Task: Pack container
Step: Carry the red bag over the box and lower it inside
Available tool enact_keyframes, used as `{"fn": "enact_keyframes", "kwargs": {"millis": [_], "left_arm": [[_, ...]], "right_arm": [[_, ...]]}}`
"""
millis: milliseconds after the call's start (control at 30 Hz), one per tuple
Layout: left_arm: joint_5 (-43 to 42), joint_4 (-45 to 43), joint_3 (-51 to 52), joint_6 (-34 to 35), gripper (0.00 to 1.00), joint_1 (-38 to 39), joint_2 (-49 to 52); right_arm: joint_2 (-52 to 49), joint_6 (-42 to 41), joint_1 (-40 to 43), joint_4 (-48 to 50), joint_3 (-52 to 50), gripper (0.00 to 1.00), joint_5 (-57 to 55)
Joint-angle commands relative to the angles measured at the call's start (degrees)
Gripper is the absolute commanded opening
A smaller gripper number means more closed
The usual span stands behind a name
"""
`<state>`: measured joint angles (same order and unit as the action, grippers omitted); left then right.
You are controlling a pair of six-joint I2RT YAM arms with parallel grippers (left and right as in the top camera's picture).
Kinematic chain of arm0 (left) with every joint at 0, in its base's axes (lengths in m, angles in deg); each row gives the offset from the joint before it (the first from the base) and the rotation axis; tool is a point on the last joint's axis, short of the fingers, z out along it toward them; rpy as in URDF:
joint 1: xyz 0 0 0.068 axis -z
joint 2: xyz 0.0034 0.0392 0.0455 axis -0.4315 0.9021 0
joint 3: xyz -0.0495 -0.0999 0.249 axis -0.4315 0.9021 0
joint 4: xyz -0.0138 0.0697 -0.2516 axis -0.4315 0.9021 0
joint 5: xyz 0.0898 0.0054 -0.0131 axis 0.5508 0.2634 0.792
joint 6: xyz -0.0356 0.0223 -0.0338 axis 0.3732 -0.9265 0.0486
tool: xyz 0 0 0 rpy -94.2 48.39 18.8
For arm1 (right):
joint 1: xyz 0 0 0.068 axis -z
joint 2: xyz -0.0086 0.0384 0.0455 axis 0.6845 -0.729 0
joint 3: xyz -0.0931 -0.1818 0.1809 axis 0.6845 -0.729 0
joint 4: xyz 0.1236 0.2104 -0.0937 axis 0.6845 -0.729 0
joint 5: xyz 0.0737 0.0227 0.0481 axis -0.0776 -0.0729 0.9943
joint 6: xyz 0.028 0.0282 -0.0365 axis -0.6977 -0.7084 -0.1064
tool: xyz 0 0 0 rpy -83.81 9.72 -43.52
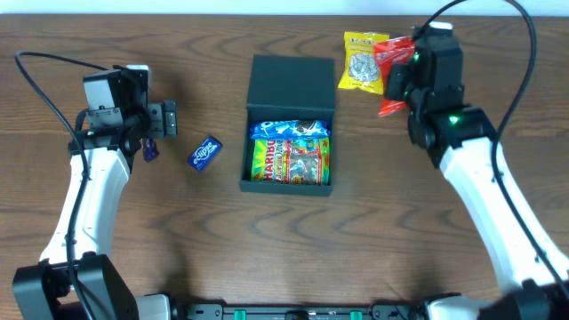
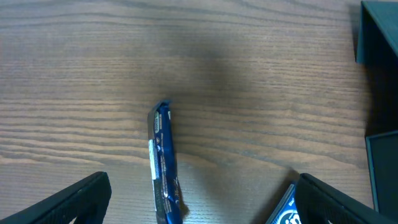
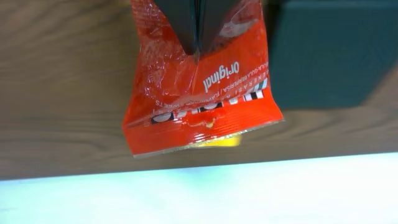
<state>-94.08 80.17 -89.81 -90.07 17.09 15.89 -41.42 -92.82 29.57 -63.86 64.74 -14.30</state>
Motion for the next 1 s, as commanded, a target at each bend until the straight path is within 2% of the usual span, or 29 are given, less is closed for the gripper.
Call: {"fn": "enact_keyframes", "kwargs": {"millis": [0, 267, 367, 733, 967], "left_arm": [[-0.15, 0.15, -0.81, -1.03, 0.95, -0.13, 0.11], [-0.15, 0.15, -0.81, -1.03, 0.95, -0.13, 0.11], [-0.15, 0.15, -0.81, -1.03, 0.95, -0.13, 0.11], [-0.15, 0.15, -0.81, -1.03, 0.95, -0.13, 0.11], [-0.15, 0.15, -0.81, -1.03, 0.95, -0.13, 0.11]], "right_arm": [[2.10, -4.48, -3.58, -1.07, 0.28, 0.01, 6.95], [0.24, -24.90, -11.82, -7.26, -0.33, 0.01, 8.48], [-1.64, -30.27, -14.73, -9.05, -0.55, 0.01, 8.48], [-12.87, -42.51, -23.93, -10.34, -0.63, 0.01, 2.75], [-14.23, -44.15, -25.46, -13.64, -0.63, 0.01, -4.04]]}}
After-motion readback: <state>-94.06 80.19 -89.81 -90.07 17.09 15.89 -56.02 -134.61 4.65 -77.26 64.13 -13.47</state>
